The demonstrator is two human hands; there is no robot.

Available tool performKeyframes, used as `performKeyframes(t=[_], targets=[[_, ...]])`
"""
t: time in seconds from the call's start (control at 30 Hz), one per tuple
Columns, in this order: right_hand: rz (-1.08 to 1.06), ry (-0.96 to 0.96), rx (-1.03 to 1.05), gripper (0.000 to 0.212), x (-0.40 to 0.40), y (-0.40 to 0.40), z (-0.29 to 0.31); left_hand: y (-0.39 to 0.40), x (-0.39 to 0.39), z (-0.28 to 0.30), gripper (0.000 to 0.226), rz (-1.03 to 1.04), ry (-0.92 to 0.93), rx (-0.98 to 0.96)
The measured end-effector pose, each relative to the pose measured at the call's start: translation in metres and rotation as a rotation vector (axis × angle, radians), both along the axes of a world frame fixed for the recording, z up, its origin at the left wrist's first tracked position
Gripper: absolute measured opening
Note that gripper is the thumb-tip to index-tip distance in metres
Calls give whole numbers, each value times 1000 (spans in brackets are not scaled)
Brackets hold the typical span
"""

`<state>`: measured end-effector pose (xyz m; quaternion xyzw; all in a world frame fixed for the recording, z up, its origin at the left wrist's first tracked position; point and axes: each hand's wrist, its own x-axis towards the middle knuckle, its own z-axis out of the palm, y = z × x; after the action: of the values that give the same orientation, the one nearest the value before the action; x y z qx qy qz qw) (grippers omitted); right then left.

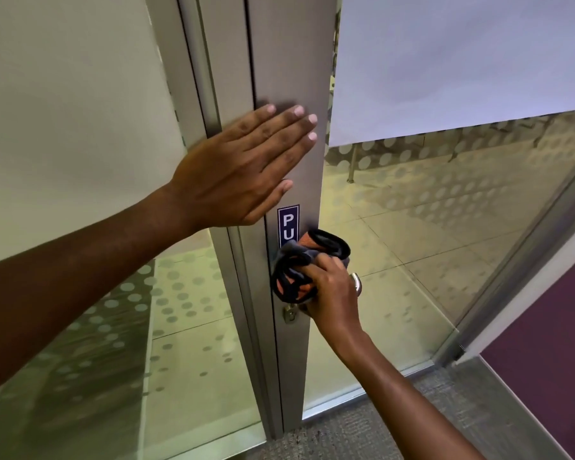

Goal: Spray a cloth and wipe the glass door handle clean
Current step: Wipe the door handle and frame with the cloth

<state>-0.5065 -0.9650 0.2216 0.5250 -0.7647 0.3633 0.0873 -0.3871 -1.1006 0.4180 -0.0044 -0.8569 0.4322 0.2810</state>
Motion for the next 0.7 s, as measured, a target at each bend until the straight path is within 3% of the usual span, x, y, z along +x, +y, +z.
performKeyframes(t=[0.2, 0.3, 0.47, 0.63, 0.7], targets=[[-59, 1, -405, 52, -4, -8, 61, 0, 0, 1, 59, 1, -10, 8], [-35, 97, -430, 39, 4, -19, 85, -2, -1, -1, 59, -1, -8, 18], [46, 89, -282, 42, 9, -17, 59, -1, -1, 0, 59, 6, 3, 11], [90, 15, 224, 52, -1, -1, 42, 2, 0, 1, 59, 16, -4, -2], [80, -28, 295, 49, -10, 8, 44, 2, 1, 2, 59, 20, -1, -3]])
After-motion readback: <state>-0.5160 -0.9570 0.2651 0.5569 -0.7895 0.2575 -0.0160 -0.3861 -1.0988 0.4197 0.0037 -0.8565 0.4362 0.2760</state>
